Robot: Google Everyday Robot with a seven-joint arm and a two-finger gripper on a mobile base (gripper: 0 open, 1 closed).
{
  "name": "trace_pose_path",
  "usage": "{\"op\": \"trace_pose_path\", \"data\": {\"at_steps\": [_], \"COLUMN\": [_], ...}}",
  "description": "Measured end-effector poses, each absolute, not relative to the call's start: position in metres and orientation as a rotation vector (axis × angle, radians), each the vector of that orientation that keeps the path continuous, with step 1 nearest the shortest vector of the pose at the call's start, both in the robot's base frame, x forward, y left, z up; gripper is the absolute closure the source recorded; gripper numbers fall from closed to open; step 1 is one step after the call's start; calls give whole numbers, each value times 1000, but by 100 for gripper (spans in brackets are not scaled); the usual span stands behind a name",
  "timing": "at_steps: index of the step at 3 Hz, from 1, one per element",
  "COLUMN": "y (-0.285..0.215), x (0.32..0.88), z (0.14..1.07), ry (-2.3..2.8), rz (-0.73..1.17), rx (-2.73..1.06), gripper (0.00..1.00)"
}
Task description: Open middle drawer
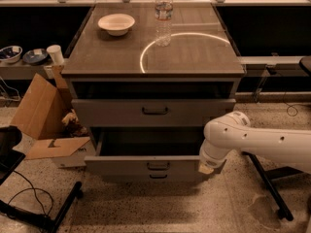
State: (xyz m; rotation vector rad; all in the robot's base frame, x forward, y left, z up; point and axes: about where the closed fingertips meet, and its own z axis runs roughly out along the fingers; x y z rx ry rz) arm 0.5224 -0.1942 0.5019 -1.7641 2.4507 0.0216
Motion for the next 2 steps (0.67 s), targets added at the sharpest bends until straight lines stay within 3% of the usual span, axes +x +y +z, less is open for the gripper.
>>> {"op": "trace_pose_path", "data": {"at_steps": [2], "y": [-182], "x": [541], "z": [484], "ry": [2405], "rz": [0], "rx": [-1831], "gripper": [15]}}
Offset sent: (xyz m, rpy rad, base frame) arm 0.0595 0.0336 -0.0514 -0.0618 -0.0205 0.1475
